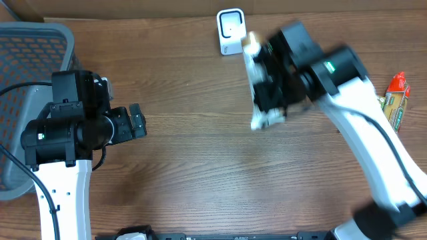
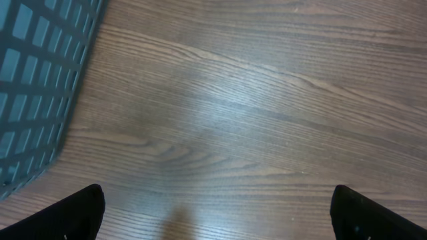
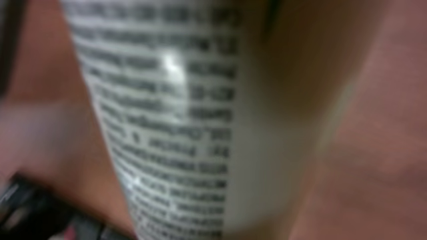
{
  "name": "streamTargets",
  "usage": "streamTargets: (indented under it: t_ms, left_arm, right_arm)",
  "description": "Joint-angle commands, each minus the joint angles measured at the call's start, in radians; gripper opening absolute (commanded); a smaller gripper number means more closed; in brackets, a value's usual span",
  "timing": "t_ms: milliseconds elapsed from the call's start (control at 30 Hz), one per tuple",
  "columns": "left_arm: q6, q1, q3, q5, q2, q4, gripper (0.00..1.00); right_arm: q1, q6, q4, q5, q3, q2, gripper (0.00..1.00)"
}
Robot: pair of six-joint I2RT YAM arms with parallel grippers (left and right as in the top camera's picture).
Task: Scan the item barcode
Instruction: 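Carry the Pantene tube up to the white scanner and hold it there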
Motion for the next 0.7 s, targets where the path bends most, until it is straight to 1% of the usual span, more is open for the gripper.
streamTargets:
  t_ms: [0,33,67,133,200,233,267,333,400,500,567,667]
  left_arm:
    - [-0.017,0.003,0.01,0.004,0.0,0.004,1.0]
    - [-0.017,0.003,0.01,0.003,0.0,0.003,1.0]
    - [-0.017,0.003,0.01,0.003,0.0,0.004,0.99]
    - [-0.017,0.003,0.01,0.003,0.0,0.004,1.0]
    - [-0.017,0.003,0.01,0.003,-0.001,0.003,1.0]
    - [-0.017,0.003,0.01,0.003,0.0,0.003,1.0]
    - [-0.017,0.003,0.01,0.003,0.0,0.004,1.0]
    - [-0.017,0.003,0.01,0.004,-0.001,0.004,0.99]
    - [-0.017,0.003,0.01,0.003,0.0,0.003,1.0]
    - [-0.017,0.003,0.01,0.003,-0.001,0.003,1.0]
    - [-0.017,0.003,0.01,0.004,0.0,0.004,1.0]
    - [-0.017,0.003,0.01,0.003,0.0,0.004,1.0]
  right_arm:
    - [0.001,-0.001,0.005,0.391,0.244,0.216,0.04]
    - [0.003,-0.002,0.021,0.449,0.262,0.242,0.04]
    - [0.007,-0.002,0.08,0.587,0.274,0.29,0.04]
    - [0.01,-0.006,0.173,0.761,0.267,0.338,0.04]
    - [0.011,-0.031,0.265,0.913,0.266,0.385,0.04]
    - [0.011,-0.07,0.346,0.991,0.266,0.422,0.04]
    - [0.011,-0.132,0.404,1.015,0.266,0.445,0.04]
    - [0.011,-0.346,0.498,1.024,0.266,0.493,0.04]
    - [0.011,-0.518,0.601,1.064,0.265,0.537,0.04]
    - [0.011,-0.694,0.804,1.151,0.265,0.6,0.04]
    - [0.011,-0.813,0.975,1.166,0.265,0.648,0.04]
    - [0.011,-0.933,1.129,1.168,0.264,0.706,0.04]
